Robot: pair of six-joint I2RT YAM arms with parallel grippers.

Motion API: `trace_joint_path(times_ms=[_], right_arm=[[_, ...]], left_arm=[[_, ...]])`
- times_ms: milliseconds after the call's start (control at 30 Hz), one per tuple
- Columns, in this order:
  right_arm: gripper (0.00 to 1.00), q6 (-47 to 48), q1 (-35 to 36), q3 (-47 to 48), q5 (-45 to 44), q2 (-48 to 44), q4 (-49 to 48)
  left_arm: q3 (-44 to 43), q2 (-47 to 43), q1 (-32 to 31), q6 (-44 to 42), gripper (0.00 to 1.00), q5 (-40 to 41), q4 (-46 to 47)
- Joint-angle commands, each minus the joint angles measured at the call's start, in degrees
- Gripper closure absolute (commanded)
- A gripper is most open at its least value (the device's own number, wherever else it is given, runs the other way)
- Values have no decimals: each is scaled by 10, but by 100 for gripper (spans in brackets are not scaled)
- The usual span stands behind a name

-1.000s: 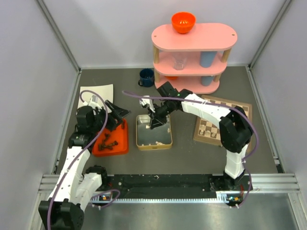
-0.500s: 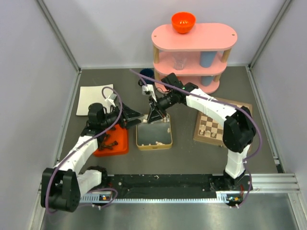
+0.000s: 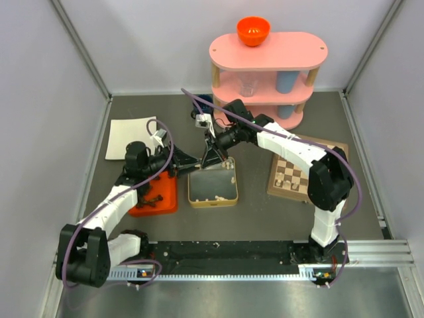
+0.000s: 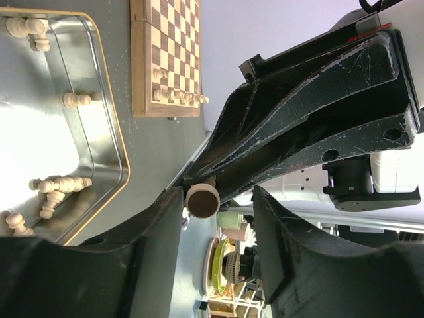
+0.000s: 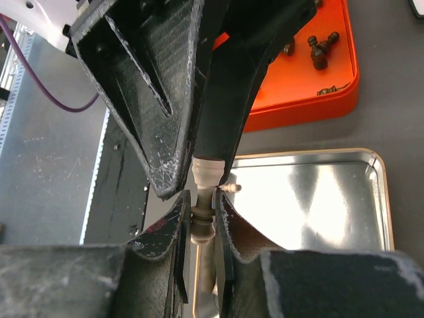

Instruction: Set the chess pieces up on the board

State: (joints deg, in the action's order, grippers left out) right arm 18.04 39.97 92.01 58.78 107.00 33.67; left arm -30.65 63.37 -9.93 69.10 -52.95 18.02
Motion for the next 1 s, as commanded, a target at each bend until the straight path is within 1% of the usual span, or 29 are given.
trace_joint_path(times_ms=[0,100,133,200,233,367,467,500,567,600,667,700,733,800,833,900,933,967], right_arm=[[96,-19,0,19,17,-27,-34],[96,-21,1,16,17,-29,-36],[95,-21,0,14,16,-29,-36],[95,-19,0,12,15,-31,-36],[94,-18,0,10,16,-33,-36],[89,-16,0,4,16,-41,-35],[83,-21,-4,2,15,-43,-37],[79,-26,-6,3,18,-45,-36],[73,-37,-15,3,19,-47,-37],[67,-44,-18,1,21,-50,-39],[62,-65,-31,-2,26,-54,-48],[57,-75,-37,-9,31,-57,-54],[55,-102,-39,-14,34,-65,-75],[49,-141,-52,-31,44,-72,-105],[48,-197,-56,-36,46,-79,-126],[42,-259,-67,-58,48,-83,-202],[41,-323,-70,-66,48,-84,-227],[39,-354,-73,-81,47,-84,-283]], left_arm=[[-3,3,-3,-5,53,-14,37],[-3,9,-3,-2,65,-17,41],[-2,10,-3,0,78,-17,44],[2,12,-3,9,82,-18,60],[2,12,-3,13,89,-18,64],[3,16,-3,27,99,-17,89],[5,18,-4,38,100,-17,104],[5,17,-3,41,100,-17,112],[10,12,-3,53,100,-13,122],[12,10,-3,59,100,-8,137],[23,2,-3,81,100,11,157],[27,0,-3,93,100,19,170],[32,-2,-2,106,100,26,209],[47,-3,-3,148,100,50,252],[52,-2,-2,161,100,55,290],[57,5,-3,195,100,70,329],[57,8,-3,208,100,72,365],[55,15,-3,228,100,76,381]])
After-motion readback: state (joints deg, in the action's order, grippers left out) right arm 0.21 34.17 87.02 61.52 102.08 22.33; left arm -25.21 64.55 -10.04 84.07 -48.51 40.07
